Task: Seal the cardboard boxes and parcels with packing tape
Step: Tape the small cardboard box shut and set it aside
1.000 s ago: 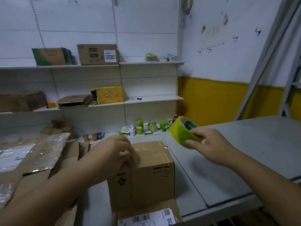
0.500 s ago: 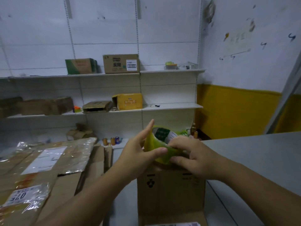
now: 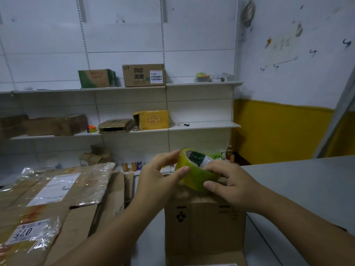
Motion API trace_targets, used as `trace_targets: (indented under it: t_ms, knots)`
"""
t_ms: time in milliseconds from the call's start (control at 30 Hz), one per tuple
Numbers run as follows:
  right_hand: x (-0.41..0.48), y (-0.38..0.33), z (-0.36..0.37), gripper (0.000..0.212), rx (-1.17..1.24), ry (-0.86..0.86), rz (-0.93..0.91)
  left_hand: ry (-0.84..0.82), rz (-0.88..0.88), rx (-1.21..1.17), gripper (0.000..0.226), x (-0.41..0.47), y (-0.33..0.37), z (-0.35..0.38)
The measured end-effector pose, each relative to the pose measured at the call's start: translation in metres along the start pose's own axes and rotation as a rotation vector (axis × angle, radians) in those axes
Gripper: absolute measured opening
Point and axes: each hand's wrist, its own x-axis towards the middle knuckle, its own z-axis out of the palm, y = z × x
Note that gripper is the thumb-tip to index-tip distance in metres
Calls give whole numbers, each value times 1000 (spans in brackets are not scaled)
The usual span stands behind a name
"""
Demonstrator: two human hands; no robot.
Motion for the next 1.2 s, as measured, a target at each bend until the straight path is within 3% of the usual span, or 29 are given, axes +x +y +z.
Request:
trace_targets:
  t_ms: [133, 200, 267, 333, 433, 567, 700, 900, 1067, 1200]
  knots:
    - [1, 0, -3, 8, 91, 67, -80, -303, -297, -294, 87, 9, 3, -6]
    - [3, 0, -2, 12, 79, 91, -72, -428, -359, -316, 88, 16, 9, -11]
    - [6, -1, 0, 14, 14, 135, -73, -403, -352, -274, 84, 20, 12, -12]
    - [9, -3, 4, 26, -83, 219, -77, -256, -331, -236, 80, 19, 12, -5]
    - [14, -10, 12, 23, -116, 236, 20, -132, -309, -217, 74, 11, 9, 6]
    - [15, -7, 14, 4, 52, 163, 107, -196, -332, -327, 57, 9, 1, 4]
    - [14, 0, 5, 2, 115, 120, 140, -284, -282, -236, 65, 6, -4, -2]
    - [14, 7, -3, 9, 235, 112, 137, -315, -205, -86, 47, 6, -6, 2]
    - [9, 15, -8, 12, 407, 59, 144, -312, -189, -70, 46, 7, -2, 3]
    - [8, 15, -8, 2, 440, 26, 171, -313, -205, -96, 47, 8, -2, 4]
